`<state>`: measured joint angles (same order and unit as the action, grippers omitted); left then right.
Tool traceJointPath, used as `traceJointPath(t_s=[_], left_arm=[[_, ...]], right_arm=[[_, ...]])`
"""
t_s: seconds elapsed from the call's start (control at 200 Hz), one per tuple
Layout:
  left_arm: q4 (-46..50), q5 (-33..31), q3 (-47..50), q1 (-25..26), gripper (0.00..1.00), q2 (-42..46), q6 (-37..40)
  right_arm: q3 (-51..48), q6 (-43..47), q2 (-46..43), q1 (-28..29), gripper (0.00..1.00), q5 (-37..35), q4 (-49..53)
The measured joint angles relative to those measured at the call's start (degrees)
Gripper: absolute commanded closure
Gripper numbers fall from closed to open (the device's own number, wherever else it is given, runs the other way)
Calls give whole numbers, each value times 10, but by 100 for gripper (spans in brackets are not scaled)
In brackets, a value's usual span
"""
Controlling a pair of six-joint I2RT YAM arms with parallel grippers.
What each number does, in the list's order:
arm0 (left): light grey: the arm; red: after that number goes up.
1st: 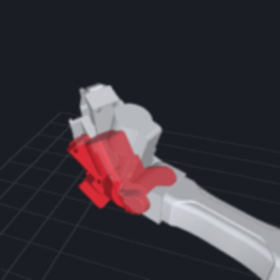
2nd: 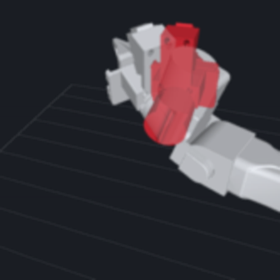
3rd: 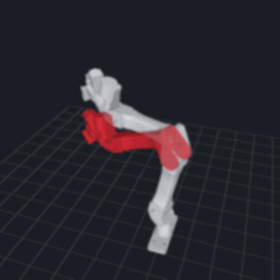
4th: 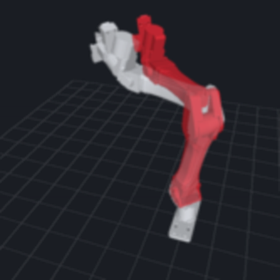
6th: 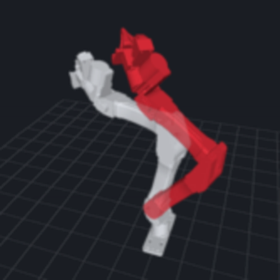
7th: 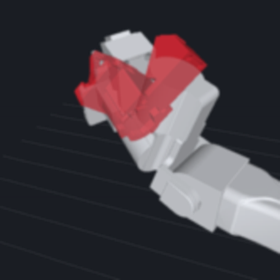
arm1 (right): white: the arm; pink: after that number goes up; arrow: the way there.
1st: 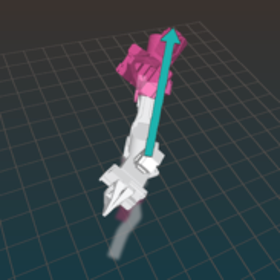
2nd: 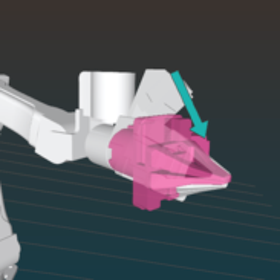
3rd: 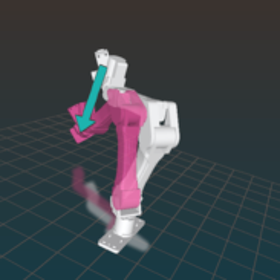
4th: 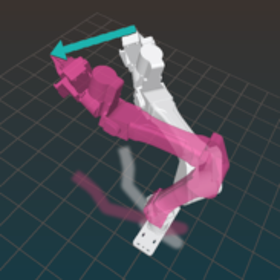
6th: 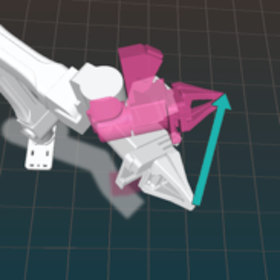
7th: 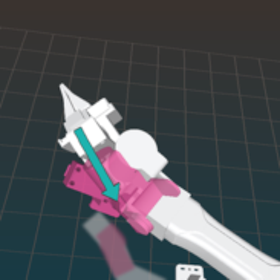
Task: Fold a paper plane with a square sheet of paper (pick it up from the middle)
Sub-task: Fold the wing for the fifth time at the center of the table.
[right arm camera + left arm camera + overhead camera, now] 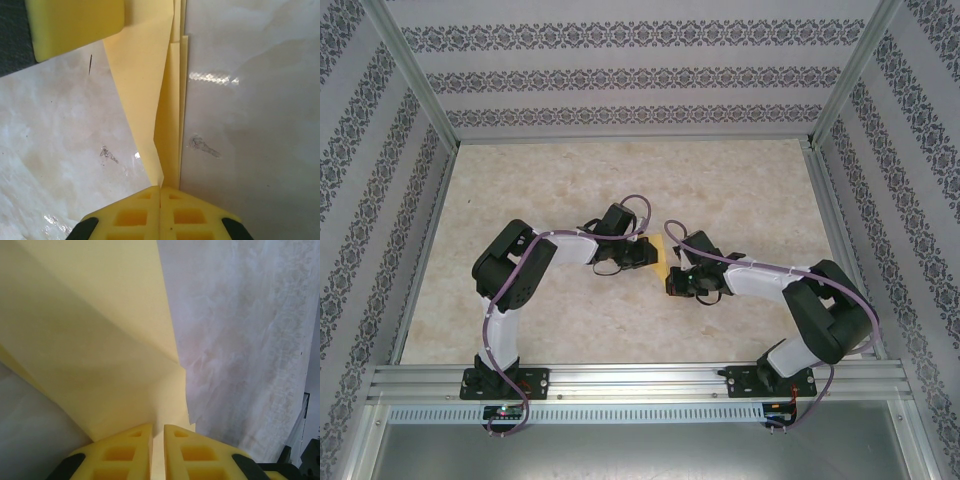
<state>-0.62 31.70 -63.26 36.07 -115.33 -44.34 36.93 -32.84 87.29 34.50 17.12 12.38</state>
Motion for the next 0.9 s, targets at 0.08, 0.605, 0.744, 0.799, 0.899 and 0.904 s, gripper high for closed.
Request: traceJointPath(t_s=[0.08, 0.605, 0.744, 0.799, 0.899, 0.904], left_arm=[[0, 4, -1, 0, 79, 2, 7], [-110, 37, 94, 4, 77, 79, 19], [-129, 41, 94, 14, 80, 72, 19], [-135, 41, 94, 18, 81, 65, 19], [-138, 40, 94, 20, 83, 50, 19], [-138, 40, 94, 20, 83, 49, 19]], right_arm=[[-5, -4, 2, -2, 98, 8, -10], [-57, -77, 12, -62, 100, 125, -122], [-57, -87, 23, -65, 100, 138, -130], [-57, -91, 26, -68, 100, 143, -134], [-57, -97, 31, -71, 100, 152, -140], [-57, -97, 31, -72, 100, 152, -140]])
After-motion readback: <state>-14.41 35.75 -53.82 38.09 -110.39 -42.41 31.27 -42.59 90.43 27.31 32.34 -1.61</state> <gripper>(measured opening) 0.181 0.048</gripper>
